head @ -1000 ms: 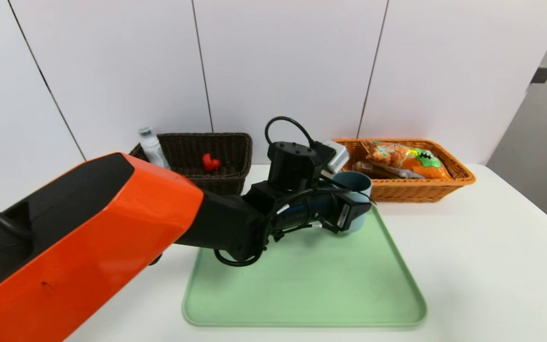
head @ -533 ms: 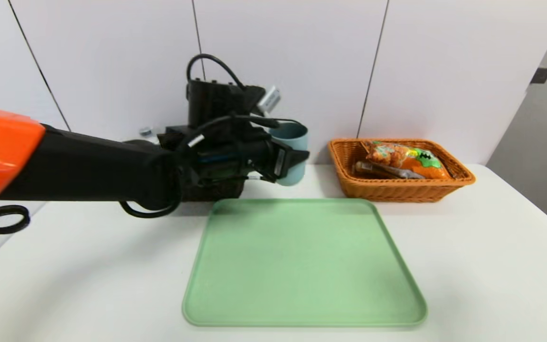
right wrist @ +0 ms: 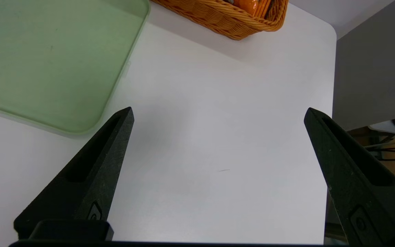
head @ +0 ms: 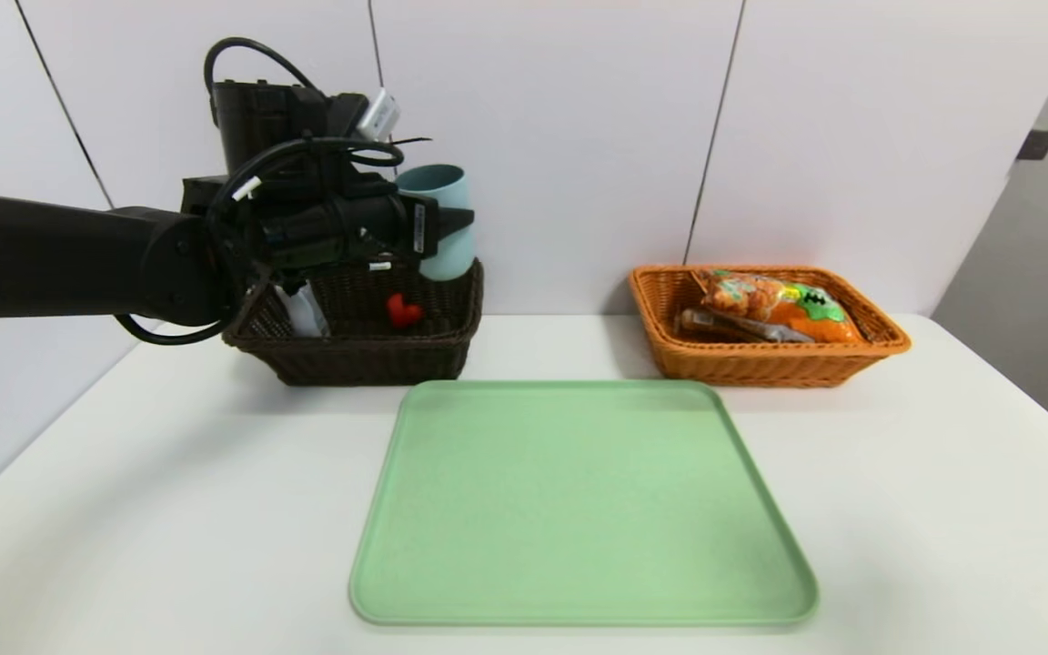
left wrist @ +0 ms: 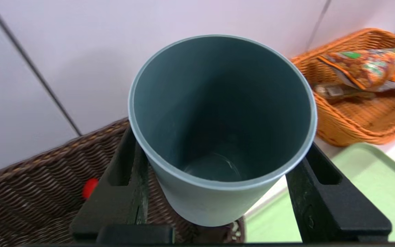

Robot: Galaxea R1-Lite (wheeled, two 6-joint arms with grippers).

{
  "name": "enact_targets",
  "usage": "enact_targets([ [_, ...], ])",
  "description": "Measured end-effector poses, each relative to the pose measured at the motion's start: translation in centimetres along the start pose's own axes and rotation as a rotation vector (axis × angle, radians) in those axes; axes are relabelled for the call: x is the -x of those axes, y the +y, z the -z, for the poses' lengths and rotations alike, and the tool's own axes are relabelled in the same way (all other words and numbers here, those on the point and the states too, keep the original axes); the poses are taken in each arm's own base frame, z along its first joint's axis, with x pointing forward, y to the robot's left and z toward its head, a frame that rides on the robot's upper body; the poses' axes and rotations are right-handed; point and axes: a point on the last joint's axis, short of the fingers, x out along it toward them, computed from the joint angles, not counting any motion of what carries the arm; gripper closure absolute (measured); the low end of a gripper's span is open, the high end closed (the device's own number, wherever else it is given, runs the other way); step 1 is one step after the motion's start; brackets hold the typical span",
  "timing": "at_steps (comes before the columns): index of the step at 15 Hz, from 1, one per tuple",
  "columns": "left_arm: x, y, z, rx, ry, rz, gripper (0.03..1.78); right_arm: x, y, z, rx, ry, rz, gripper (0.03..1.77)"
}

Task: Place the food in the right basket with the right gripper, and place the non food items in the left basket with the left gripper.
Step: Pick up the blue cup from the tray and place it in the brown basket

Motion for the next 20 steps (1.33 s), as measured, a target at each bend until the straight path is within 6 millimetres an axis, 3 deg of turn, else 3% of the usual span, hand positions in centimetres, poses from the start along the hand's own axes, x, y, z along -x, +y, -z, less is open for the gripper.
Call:
enact_targets([
  [4,-1.3,1.5,1.7,0.015,0.038,-0.032,0.71,0.0,0.0,0.1,0.0,0.001,-0.002,0.09],
  [12,-5.4,4.0,6.8,0.072,0.141,-0.071,0.71,-0.3,0.2,0.5,0.002,0.018,-0.01,0.09],
  [18,-6.7,4.3,9.3,0.095,0.194,-0.071,0.71,-0.6,0.3,0.7,0.005,0.029,-0.014,0.09],
  [20,-6.9,4.3,9.4,0.1,0.193,-0.071,0.59,-0.8,0.3,0.6,0.006,0.032,-0.015,0.09],
])
